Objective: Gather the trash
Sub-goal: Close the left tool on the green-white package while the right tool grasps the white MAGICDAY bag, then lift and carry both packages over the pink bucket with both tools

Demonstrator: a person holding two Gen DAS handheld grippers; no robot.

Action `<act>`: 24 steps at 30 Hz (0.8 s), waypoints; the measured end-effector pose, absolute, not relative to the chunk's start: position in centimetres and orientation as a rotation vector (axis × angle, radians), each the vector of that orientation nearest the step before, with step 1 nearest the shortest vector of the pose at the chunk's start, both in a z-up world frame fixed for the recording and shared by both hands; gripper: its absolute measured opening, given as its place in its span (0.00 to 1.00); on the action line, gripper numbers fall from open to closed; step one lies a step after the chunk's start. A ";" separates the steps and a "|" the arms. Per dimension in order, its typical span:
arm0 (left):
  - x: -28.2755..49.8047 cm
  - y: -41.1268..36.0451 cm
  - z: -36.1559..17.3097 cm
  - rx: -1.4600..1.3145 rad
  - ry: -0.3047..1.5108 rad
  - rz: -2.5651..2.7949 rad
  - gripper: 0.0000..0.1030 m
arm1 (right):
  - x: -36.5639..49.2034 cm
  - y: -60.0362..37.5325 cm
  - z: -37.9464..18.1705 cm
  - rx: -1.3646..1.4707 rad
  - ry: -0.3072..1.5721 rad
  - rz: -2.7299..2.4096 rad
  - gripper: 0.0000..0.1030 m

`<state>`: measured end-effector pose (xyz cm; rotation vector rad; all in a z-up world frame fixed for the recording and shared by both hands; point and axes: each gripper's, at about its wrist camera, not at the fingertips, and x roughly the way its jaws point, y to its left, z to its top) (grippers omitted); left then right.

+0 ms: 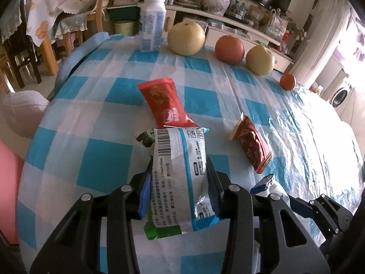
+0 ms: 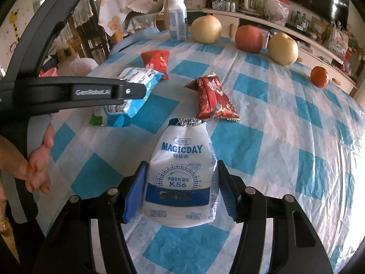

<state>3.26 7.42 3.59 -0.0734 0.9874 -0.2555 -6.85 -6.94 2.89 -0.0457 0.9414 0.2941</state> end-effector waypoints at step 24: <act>0.9 17.4 8.1 -0.199 0.841 -0.182 0.42 | -7.1 -3.9 7.1 0.083 0.851 0.422 0.59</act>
